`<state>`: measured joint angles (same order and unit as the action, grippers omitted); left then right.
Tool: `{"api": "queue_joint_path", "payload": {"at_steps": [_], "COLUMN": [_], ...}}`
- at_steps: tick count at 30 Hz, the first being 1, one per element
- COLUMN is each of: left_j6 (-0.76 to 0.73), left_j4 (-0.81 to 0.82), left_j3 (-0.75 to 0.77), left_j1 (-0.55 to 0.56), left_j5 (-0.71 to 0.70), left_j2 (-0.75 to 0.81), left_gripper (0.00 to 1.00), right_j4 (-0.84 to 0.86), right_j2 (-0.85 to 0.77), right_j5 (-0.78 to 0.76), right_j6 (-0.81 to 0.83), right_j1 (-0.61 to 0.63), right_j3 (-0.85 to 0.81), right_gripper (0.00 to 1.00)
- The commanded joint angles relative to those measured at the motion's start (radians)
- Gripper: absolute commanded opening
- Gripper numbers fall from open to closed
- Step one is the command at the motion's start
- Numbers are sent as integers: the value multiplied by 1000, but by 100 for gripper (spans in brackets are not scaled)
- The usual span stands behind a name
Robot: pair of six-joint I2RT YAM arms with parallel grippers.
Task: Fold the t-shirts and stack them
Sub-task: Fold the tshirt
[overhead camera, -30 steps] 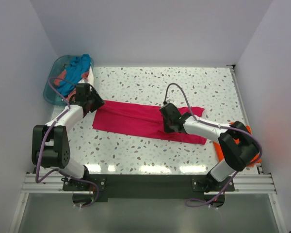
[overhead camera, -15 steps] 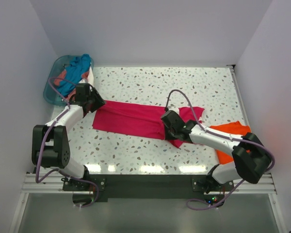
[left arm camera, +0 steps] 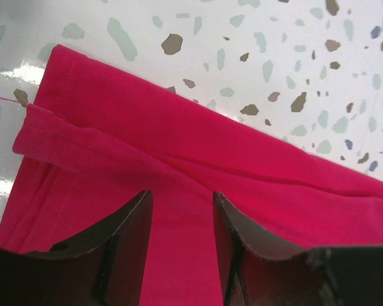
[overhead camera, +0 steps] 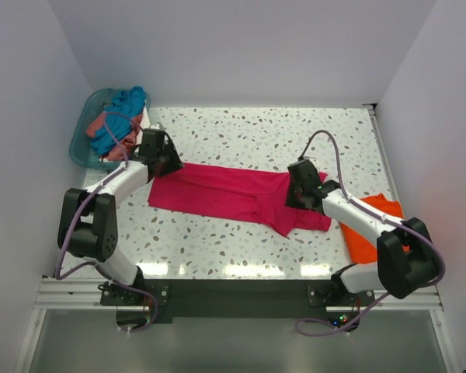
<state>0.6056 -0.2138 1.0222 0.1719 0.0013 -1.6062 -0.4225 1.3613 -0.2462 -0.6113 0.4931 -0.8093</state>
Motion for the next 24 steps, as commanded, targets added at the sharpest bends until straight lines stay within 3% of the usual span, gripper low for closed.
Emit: {"api": "queue_joint_path", "payload": {"at_steps": [1, 13, 24], "left_j6": [-15, 3, 69], "left_j4": [-30, -73, -81], "left_j3": [71, 65, -59], "left_j1": [26, 37, 32], "left_j5": [-104, -310, -302], "left_j2": [-67, -120, -48], "left_gripper": [47, 40, 31], "right_j4": [56, 114, 116], "right_j2": [51, 116, 75], "right_j5": [39, 74, 97], "right_j6": [-11, -2, 24], "right_j1": [-48, -96, -140], "right_j3": [16, 67, 102], "right_gripper": [33, 33, 33]}}
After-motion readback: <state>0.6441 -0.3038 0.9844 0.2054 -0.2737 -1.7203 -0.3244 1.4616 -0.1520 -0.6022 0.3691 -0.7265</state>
